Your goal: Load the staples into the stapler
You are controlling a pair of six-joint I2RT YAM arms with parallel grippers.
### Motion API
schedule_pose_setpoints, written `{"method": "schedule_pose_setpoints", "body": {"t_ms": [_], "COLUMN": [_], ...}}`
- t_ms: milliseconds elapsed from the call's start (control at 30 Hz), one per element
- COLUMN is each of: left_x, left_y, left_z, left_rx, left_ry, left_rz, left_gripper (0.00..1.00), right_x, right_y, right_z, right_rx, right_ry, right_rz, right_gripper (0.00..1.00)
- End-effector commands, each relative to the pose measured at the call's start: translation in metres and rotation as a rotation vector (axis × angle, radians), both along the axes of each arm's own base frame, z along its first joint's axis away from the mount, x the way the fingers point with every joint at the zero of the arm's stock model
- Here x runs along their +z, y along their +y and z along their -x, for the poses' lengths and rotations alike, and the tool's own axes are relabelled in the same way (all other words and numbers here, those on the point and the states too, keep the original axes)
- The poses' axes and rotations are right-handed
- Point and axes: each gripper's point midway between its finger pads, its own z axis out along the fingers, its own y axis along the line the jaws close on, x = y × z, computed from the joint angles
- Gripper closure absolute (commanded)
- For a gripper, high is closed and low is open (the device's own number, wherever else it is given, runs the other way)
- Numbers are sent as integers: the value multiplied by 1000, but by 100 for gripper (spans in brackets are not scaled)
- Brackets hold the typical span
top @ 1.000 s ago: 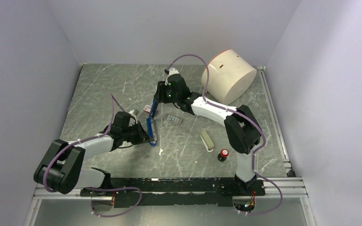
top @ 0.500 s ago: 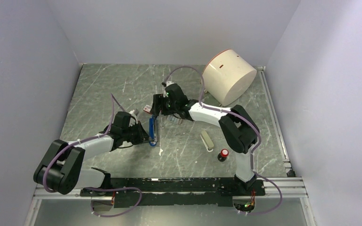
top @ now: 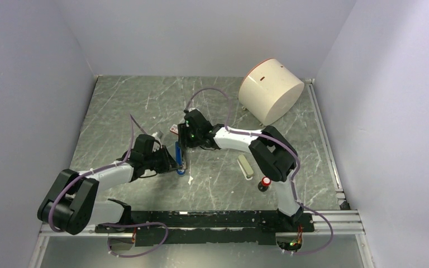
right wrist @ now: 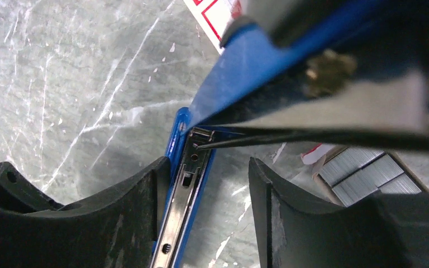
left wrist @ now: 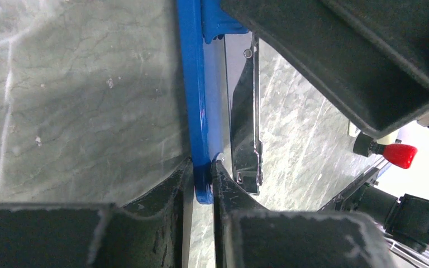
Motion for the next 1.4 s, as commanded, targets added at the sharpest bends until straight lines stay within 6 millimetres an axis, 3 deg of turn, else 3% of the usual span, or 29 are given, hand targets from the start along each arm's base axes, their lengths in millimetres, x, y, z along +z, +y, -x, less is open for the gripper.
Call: {"method": "schedule_pose_setpoints", "body": {"t_ms": [0,300,433,633,800,967,1133,1367], "left_x": [-23,-25,-24,-21,-4,34,88,150], "left_y": [17,19,21,40,55,74,102,127], "left_z": [18,18,16,12,5,-8,-20,-17], "left_rx": [30,34,45,110,189,307,453,568], "left_ry": [74,79,72,70,39,-37,-166,-284], "left_rz": [-96,-110,-120,-219,-281,-328,-381,-396], "left_gripper": [80,74,71,67,64,58,53,47], "right_x": [1,-9,-13,-17,-19,-16,-8,-12], "right_y": [2,11,15,18,24,32,42,58], "right_z": [-5,1,6,10,14,14,5,-8], "right_rx": [-17,4,8,-11,-42,-75,-123,-212], "right_ry": [-27,-6,-7,-25,-65,-126,-171,-182], "right_rz": [55,77,106,172,244,280,277,209], "right_gripper": [46,52,60,67,69,72,74,75]}}
